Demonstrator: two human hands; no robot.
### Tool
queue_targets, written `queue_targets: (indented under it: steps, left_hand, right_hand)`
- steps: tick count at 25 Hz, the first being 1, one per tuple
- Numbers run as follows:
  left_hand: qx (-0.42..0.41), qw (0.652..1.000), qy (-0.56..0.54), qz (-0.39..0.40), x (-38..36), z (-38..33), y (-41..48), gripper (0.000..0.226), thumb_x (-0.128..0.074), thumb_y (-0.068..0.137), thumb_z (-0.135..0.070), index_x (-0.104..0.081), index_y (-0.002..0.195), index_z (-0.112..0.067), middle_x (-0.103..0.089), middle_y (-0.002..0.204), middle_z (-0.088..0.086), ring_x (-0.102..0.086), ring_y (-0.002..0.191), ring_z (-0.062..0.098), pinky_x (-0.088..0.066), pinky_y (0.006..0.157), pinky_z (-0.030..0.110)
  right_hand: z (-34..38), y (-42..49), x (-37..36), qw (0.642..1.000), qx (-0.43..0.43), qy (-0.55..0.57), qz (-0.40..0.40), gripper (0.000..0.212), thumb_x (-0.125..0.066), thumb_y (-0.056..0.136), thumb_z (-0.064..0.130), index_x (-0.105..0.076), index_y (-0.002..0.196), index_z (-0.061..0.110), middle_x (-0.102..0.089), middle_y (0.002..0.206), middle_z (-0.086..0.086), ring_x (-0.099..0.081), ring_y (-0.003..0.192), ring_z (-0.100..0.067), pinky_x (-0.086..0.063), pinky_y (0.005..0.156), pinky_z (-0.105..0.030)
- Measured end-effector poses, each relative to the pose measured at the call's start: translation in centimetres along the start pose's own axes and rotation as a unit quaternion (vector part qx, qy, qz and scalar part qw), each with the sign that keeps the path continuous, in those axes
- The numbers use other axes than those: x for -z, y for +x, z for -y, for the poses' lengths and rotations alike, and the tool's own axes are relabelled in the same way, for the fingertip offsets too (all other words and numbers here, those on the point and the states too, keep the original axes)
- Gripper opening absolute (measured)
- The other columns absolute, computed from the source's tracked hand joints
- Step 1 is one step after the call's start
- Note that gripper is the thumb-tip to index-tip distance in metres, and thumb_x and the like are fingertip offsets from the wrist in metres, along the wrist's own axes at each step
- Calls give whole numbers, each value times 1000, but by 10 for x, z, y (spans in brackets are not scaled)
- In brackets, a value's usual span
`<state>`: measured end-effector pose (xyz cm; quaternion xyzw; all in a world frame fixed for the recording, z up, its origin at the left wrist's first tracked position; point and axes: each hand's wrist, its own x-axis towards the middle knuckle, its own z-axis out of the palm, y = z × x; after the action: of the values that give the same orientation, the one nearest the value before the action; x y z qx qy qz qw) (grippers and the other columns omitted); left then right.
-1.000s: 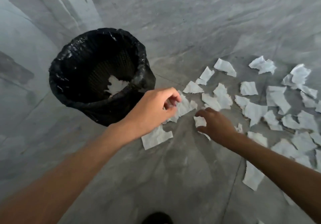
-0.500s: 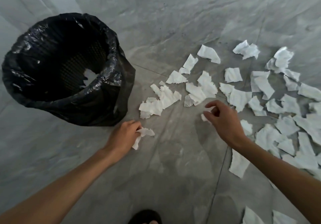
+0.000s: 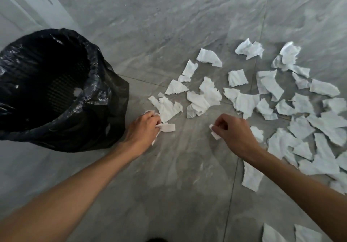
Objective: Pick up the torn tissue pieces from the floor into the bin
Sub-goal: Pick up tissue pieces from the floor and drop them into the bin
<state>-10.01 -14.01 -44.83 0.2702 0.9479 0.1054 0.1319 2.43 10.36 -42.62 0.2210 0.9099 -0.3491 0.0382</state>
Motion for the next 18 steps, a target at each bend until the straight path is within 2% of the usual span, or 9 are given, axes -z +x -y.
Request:
queue_targets:
  steps: [3,6,7,9,11,14,16,18]
  left_hand:
    - [2,999,-34,-41,5,-4,-2,14,-65,79,-22,-53,72,-23,-60,78,-6,-61,74,25,-38,56,30]
    - [11,996,-80,-32,24,-15,-8,7,-67,79,-19,-61,75,-20,-67,76,-2,-62,72,25,-47,58,34]
    - [20,993,-110,-25,33,-18,-11,3,-68,78,-17,-65,78,-18,-70,77,0,-64,73,26,-50,61,36]
    - [36,983,-174,-33,59,-24,-18,6,-69,77,-13,-70,82,-16,-72,75,1,-65,72,21,-51,65,30]
    - [36,972,-221,-68,93,-29,-28,9,-71,76,-11,-70,82,-17,-70,72,-3,-62,67,16,-47,63,21]
    - [9,956,-263,-128,158,-35,-50,9,-73,76,-18,-66,80,-22,-70,69,-2,-60,61,12,-46,62,24]
    - [-16,938,-299,-176,201,-31,-62,10,-72,74,-25,-64,80,-27,-70,70,-5,-62,59,8,-47,61,23]
    - [-24,921,-321,-218,236,-16,-66,10,-70,72,-32,-64,81,-32,-72,75,-9,-67,65,5,-48,64,21]
  right_hand:
    - [4,-9,8,999,-19,50,-3,11,-69,83,26,-65,74,19,-63,66,7,-56,59,-4,-41,51,-10]
    - [13,-11,16,993,-54,106,7,11,-70,82,26,-66,74,19,-63,63,9,-53,51,0,-37,48,-9]
    - [19,-11,17,988,-68,135,18,12,-70,82,26,-66,73,19,-62,61,9,-52,49,0,-36,49,-10]
    - [34,-10,20,975,-96,199,36,13,-70,82,25,-66,72,17,-60,59,7,-50,50,-5,-39,55,-21]
    - [56,-7,22,955,-119,265,54,12,-69,83,21,-65,73,13,-57,56,4,-46,49,-10,-37,55,-26]
    - [99,-4,30,931,-128,329,89,13,-66,85,19,-67,82,5,-52,54,-4,-41,49,-14,-34,49,-25]
    - [132,-3,34,916,-121,367,108,19,-66,85,17,-67,88,-2,-50,64,-11,-42,57,-18,-35,52,-26]
    - [164,-1,37,894,-102,415,135,14,-64,85,13,-65,86,-1,-49,66,-11,-44,54,-16,-39,50,-22]
